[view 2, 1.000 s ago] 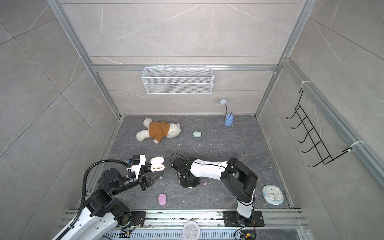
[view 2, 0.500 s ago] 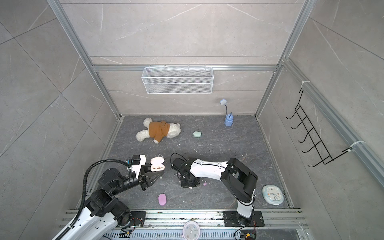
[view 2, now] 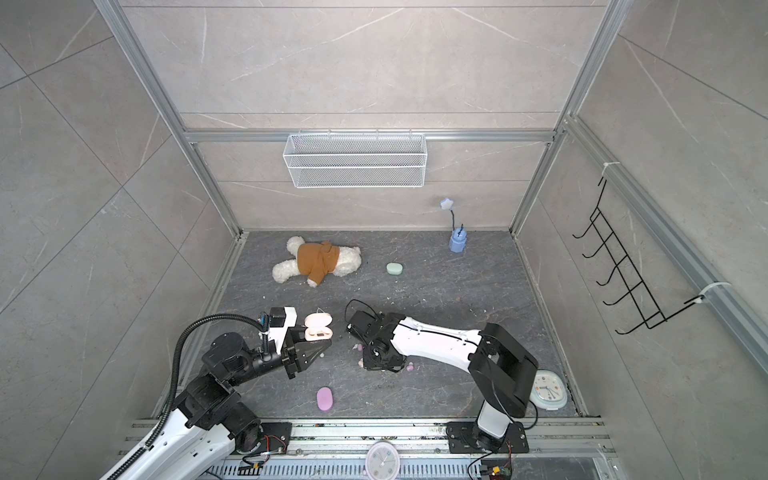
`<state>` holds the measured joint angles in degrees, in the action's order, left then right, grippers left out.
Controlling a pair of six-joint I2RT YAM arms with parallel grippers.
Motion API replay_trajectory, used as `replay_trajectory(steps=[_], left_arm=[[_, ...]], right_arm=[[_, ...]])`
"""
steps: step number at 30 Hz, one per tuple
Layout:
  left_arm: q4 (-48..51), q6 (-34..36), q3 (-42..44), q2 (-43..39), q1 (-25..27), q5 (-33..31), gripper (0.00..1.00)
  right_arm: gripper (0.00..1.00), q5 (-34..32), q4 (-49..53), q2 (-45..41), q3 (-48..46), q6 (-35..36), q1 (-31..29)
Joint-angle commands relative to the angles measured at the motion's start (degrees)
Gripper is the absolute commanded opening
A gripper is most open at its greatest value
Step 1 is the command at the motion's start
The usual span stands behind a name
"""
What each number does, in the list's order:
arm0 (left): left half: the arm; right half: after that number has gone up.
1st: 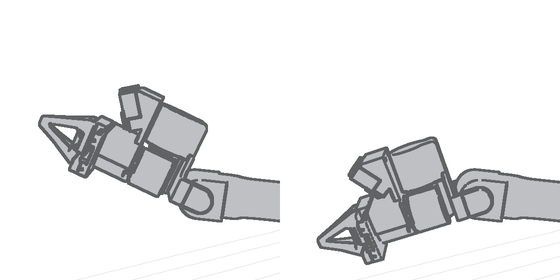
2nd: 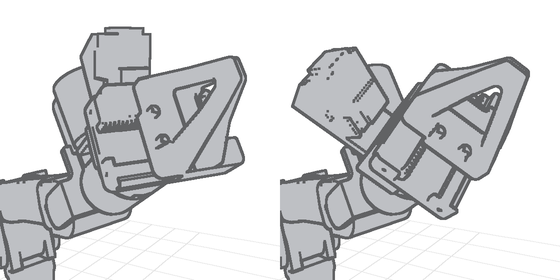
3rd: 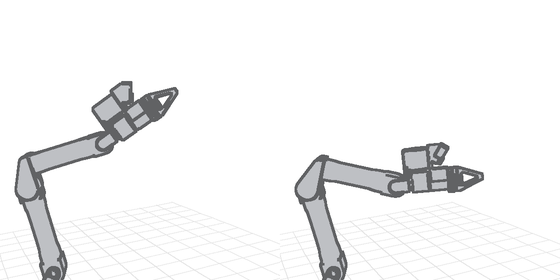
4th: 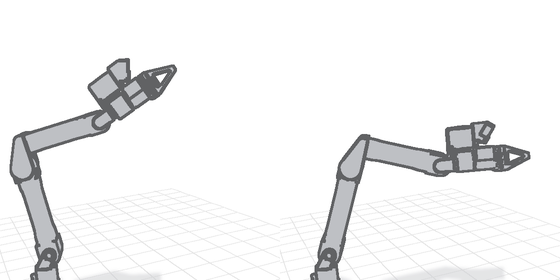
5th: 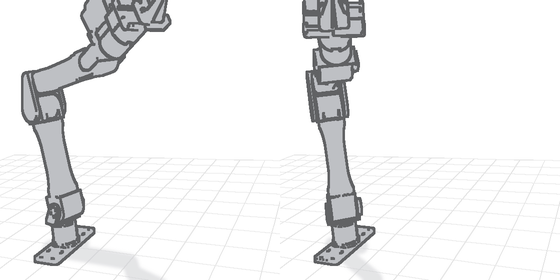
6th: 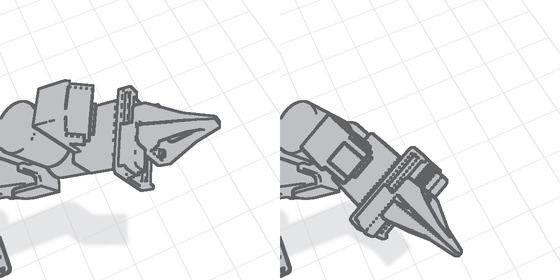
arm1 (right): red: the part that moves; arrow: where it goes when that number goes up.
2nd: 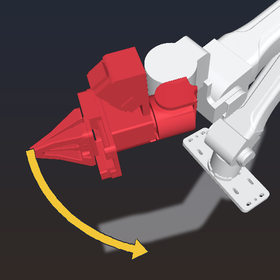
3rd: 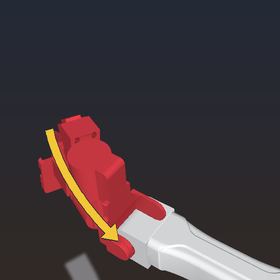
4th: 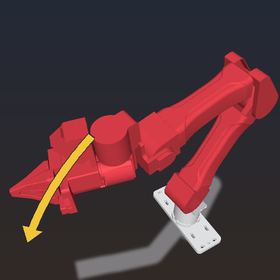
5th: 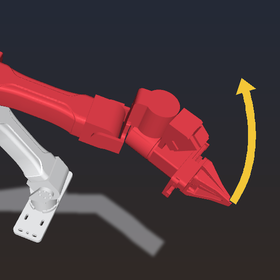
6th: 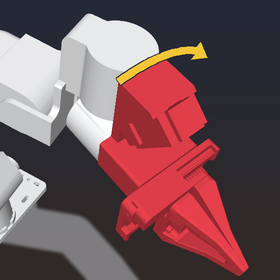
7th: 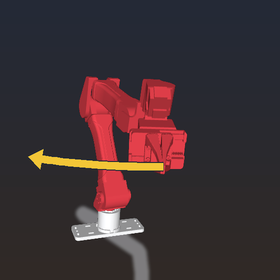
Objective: Insert the wireless bluetooth earbuds into the charging case
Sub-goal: 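Lift the peach earbud and carry it to the open pink case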
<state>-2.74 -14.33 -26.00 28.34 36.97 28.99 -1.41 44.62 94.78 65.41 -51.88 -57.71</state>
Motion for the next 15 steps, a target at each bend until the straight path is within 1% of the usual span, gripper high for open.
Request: replay_trajectory(steps=[1,3,8,12,15], left_arm=[[-7.5,-1.7,0.0,2.5,-0.2,1.7,0.2],[-10.1,-1.3,-0.6,5.6,-0.1,2.6,0.2],[-17.7,-0.6,-3.9,15.2,-0.2,6.5,0.2],[-23.4,0.1,-8.2,23.5,-0.3,10.2,0.2],[-26.7,0.4,-11.8,29.4,-0.2,13.1,0.2]], right_arm=[[0.12,-2.6,2.9,-6.7,-0.9,-0.3,0.6],[0.11,-2.9,3.3,-10.6,-1.3,-0.1,1.5],[0.11,-1.5,3.8,-21.0,-1.0,2.9,4.5],[0.12,1.7,4.6,-28.0,1.5,6.0,8.0],[0.11,4.9,5.5,-30.9,4.5,9.2,10.0]])
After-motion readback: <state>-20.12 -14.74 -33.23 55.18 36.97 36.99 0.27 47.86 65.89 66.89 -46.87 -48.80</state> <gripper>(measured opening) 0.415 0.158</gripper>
